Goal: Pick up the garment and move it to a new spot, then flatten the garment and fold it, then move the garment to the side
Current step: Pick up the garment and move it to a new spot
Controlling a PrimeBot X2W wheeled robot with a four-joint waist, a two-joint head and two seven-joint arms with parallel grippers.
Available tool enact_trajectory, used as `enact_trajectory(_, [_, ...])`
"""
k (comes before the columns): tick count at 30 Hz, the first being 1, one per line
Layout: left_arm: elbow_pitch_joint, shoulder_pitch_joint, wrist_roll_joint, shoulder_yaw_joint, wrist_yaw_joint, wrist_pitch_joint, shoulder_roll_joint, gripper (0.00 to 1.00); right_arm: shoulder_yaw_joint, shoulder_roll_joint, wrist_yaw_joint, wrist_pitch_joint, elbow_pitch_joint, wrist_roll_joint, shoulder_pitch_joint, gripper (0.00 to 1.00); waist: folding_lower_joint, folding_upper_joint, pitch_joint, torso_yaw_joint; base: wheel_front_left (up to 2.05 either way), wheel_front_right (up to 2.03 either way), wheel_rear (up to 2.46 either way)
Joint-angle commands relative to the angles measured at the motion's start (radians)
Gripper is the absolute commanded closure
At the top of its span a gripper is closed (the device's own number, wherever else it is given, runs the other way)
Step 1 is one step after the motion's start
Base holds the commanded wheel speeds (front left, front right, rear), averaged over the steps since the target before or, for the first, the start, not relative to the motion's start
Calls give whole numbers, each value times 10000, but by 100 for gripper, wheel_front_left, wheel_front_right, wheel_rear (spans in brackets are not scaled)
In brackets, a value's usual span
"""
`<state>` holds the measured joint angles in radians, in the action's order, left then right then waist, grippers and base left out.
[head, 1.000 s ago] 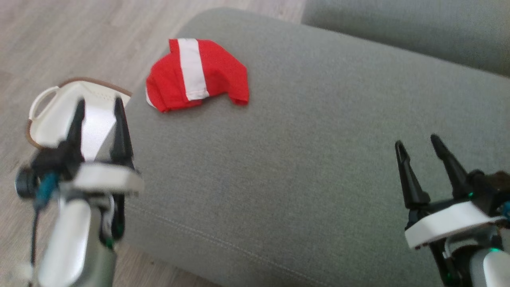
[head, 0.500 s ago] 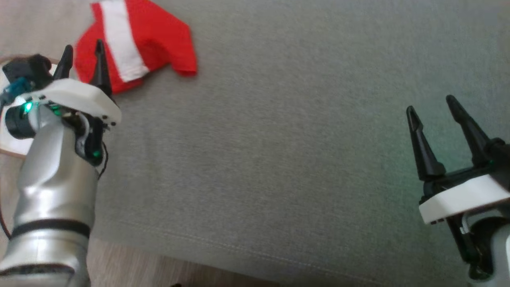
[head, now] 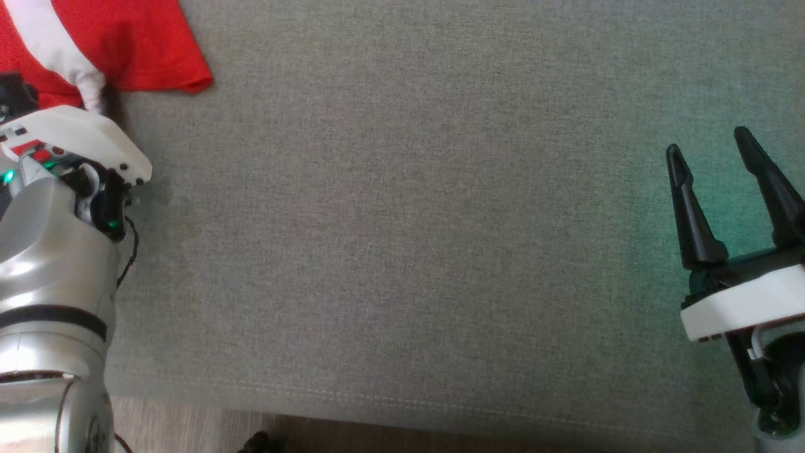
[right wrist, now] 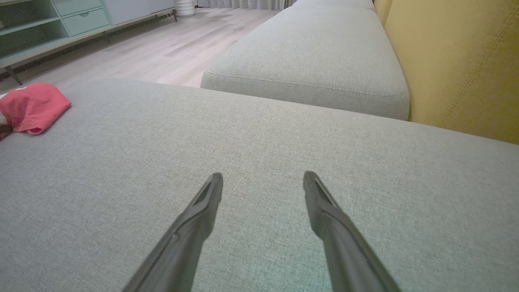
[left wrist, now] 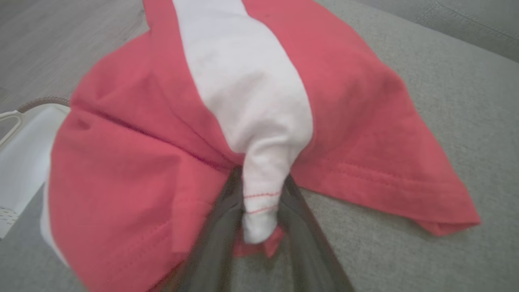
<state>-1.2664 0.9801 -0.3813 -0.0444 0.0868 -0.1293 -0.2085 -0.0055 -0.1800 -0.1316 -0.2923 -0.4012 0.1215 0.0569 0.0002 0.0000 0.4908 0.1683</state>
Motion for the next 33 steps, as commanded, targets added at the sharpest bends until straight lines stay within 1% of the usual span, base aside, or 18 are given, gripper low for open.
enact_trajectory(1, [67,161,40,157,-10,-103,-481,100,154,-87,9,-21,-449,-100,203,0,-2,0,30,14,0,0,0])
enact_trajectory(8, [182,563,314,-149,32,-1049,-730,100,170,-75,9,92,-268,-86,358,0,-2,0,-335,229,0,0,0])
enact_trajectory(13, [737,541,500,-248,-35,-1295,-872,100,250,30,9,306,62,7,357,0,-2,0,-945,284,0,0,0])
enact_trajectory(15, [1441,385,514,-154,0,-1314,-971,100,312,127,9,442,225,66,378,0,-2,0,-1263,240,0,0,0])
enact_trajectory(18, [2561,-236,576,97,-115,-1319,-1102,100,338,265,9,653,501,144,362,0,-2,0,-1813,169,0,0,0])
enact_trajectory(24, [4825,-1987,866,499,-391,-1322,-1186,100,360,571,9,1082,1024,310,109,0,-2,0,-2866,-150,0,0,0])
enact_trajectory(31, [7627,-4533,1305,337,-778,-1307,-998,100,287,899,9,1419,1392,449,-371,0,-2,0,-3626,-630,0,0,0])
enact_trajectory(33, [8594,-5277,1353,228,-917,-1095,-891,100,269,959,9,1470,1423,470,-487,0,-2,0,-3684,-789,0,0,0])
